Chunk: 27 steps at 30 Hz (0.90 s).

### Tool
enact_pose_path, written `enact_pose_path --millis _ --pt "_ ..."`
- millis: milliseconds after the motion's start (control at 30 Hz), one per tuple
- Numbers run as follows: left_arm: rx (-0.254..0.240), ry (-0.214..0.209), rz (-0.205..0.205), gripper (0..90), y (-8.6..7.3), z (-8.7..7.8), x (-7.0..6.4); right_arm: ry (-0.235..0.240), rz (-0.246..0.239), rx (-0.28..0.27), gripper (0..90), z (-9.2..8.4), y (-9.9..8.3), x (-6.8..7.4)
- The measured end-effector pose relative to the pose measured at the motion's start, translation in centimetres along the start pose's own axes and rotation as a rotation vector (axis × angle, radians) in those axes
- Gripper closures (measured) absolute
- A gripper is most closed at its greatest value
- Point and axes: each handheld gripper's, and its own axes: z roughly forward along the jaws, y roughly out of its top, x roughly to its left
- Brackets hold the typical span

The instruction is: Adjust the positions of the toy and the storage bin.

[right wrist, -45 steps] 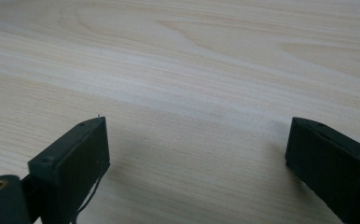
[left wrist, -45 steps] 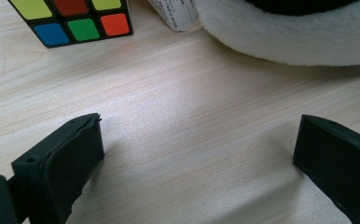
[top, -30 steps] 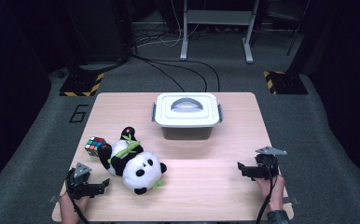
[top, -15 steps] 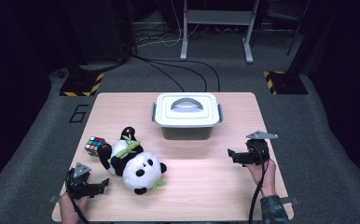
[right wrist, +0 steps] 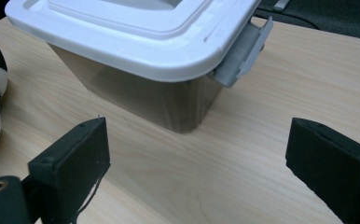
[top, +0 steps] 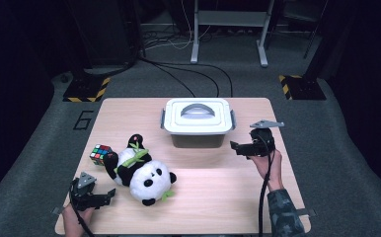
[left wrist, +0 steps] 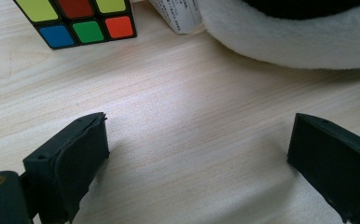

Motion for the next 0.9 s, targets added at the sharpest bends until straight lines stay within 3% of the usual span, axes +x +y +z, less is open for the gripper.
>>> enact_pose_path --millis 200,333,600,700,900 --pt "-0.002 -0.001 0.000 5.0 0.0 0.0 0.0 -0.007 -0.018 0.006 11.3 1.3 1.8 -0.1" --pt "-0.001 -0.001 0.001 5.0 0.0 0.0 0.0 -0.012 -0.002 0.002 15.5 2.3 2.9 -0.3" --pt "-0.001 0.000 0.000 5.0 0.0 0.0 0.0 -0.058 -0.009 0.007 40.5 4.8 4.8 -0.7" --pt "0.001 -0.001 -0.001 5.0 0.0 0.0 0.0 -0.056 0.009 0.012 47.2 5.3 5.4 -1.1" --pt "-0.008 0.004 -0.001 5.1 0.0 0.1 0.0 -0.058 -0.008 0.042 60.5 6.4 6.0 -0.7"
